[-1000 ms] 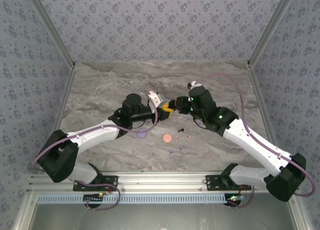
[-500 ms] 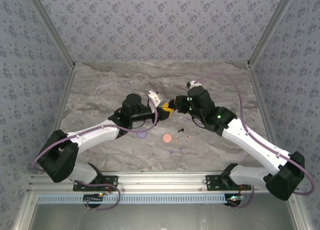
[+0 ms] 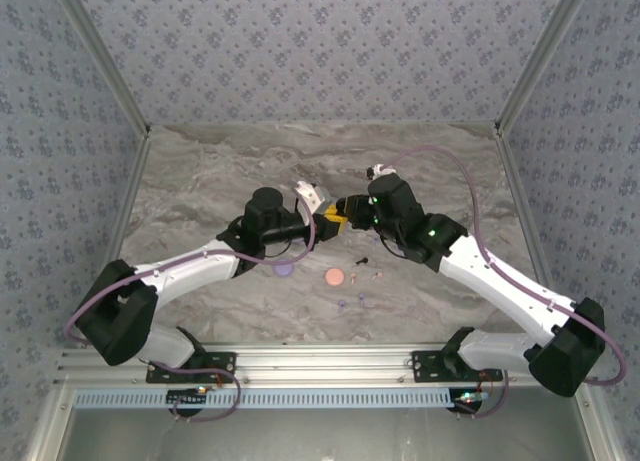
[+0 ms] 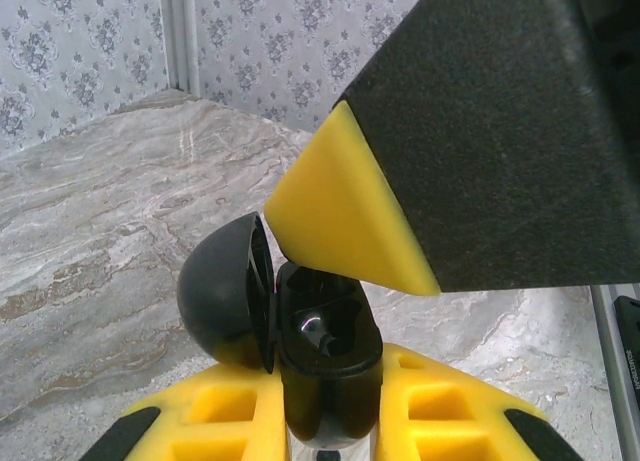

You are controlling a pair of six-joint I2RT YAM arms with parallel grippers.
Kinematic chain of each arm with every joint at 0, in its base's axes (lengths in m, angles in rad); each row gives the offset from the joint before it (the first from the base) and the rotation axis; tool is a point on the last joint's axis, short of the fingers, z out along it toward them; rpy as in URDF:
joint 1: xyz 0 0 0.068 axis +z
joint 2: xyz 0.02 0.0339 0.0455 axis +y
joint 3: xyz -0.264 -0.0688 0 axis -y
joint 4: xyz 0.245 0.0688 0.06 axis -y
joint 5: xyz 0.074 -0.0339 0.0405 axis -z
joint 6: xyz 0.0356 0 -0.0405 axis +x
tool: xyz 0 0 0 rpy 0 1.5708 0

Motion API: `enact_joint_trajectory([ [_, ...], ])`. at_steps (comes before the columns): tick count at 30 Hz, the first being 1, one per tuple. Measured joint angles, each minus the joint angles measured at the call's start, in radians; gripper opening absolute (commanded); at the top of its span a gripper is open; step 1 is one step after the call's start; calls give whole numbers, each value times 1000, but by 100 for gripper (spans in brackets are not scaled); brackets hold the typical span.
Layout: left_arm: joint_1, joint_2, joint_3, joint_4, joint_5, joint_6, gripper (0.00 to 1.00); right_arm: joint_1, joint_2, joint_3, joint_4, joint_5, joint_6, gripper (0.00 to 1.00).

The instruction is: Insert the wireless bluetooth earbuds into the charging case

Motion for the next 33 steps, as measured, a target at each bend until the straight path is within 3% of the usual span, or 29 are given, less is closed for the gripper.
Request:
enact_joint_trajectory([
  [14,-16,0,0,2,-4,35,0,-1,1,33,-69,-11,-24,25],
  [28,-18,0,2,2,-16,40,0,-35,6,80,-102,-89,-37,54],
  [33,-18,0,2,7,-40,46,0,-101,-72,80,-137,-117,-46,55],
])
